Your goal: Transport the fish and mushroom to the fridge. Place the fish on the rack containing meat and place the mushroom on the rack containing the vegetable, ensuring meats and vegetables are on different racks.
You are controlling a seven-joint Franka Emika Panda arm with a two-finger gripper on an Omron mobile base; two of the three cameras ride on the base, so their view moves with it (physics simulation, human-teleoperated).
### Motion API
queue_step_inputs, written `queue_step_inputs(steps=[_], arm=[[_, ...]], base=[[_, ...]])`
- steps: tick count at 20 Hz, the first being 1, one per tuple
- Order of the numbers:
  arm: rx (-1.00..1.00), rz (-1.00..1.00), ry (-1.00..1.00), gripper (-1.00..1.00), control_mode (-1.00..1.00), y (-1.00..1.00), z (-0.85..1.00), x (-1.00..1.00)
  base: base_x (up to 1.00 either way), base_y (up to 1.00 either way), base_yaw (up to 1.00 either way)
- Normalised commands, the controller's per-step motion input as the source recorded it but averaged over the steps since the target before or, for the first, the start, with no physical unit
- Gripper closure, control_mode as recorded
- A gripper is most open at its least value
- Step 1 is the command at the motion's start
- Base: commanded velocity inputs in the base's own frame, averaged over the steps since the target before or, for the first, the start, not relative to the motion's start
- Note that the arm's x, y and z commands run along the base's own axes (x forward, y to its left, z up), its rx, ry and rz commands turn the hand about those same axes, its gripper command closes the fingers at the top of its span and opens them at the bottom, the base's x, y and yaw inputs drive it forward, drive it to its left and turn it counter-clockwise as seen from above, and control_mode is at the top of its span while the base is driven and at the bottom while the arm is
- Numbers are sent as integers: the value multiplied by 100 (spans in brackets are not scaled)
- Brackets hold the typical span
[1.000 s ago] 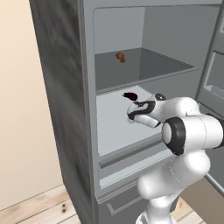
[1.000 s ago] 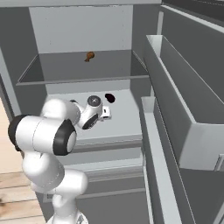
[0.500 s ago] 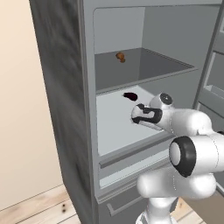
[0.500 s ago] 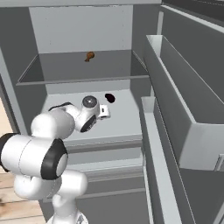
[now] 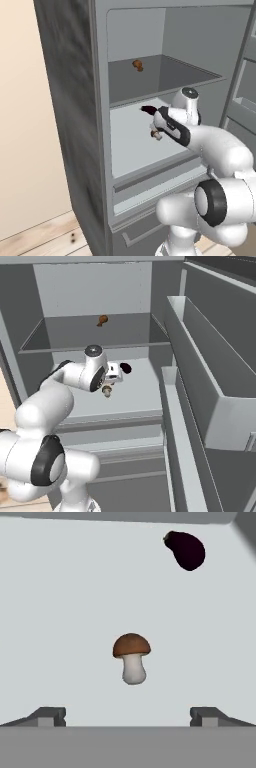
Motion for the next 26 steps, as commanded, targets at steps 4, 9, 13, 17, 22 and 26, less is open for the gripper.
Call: queue_step_inputs(steps=[4,9,13,17,22,26], arm=[[0,1,-9,-100,-100,-8,7,-93],[0,0,-12,-100,-100,-9,0,-100],[-1,0,-4,-100,-100,0,43,-97],[-2,0,6,-100,-100,0,78,-74],[0,-7,14,-100,-100,0,70,-63],[2,-5,14,-100,-100,1,53,-22]], base=[[0,0,0],[0,0,0],[0,0,0],[0,0,0],[0,0,0],[0,0,0]])
